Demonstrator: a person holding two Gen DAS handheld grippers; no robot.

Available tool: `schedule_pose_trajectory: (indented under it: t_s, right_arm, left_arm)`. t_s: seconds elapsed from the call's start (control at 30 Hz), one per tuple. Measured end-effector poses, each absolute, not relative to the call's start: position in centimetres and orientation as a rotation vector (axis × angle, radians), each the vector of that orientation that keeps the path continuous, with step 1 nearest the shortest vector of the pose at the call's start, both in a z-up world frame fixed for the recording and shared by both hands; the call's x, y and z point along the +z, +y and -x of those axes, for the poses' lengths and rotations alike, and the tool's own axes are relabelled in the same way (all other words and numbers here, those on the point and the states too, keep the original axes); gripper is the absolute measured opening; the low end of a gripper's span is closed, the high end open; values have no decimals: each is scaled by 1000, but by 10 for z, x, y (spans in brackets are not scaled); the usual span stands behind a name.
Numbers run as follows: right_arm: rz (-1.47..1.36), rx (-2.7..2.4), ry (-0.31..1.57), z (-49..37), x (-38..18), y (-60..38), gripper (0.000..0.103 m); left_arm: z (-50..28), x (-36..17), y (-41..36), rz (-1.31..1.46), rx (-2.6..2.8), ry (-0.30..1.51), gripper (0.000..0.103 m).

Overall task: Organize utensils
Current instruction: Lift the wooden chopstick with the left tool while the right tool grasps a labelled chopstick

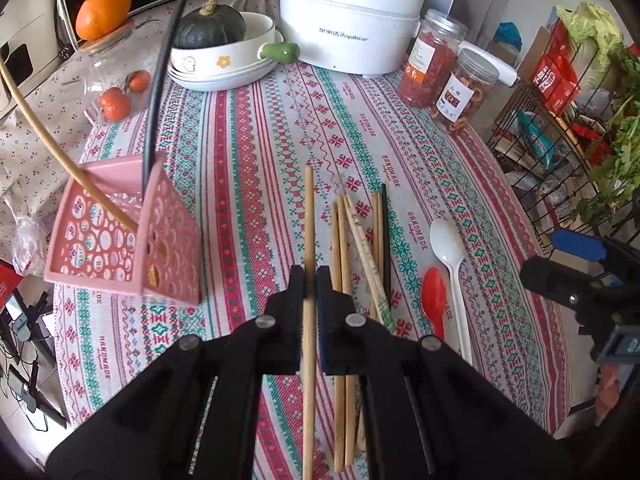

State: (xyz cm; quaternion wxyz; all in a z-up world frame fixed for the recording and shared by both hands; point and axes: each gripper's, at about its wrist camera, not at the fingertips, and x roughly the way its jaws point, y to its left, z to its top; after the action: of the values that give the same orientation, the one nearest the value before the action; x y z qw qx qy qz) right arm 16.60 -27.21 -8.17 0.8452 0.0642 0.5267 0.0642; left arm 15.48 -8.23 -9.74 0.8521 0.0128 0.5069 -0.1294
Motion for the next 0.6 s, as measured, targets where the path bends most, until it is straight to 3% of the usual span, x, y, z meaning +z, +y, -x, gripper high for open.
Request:
schedule_pose_trajectory:
  t_s: [0.23, 0.6]
  right_arm:
    - [-163, 178, 1138, -179, -95, -251, 89]
    - [-210, 265, 1162, -216, -128, -212, 30]
  left_arm:
    - [-111, -56, -39, -23, -333, 971, 7]
    - [-99, -39, 14, 106, -330, 902, 7]
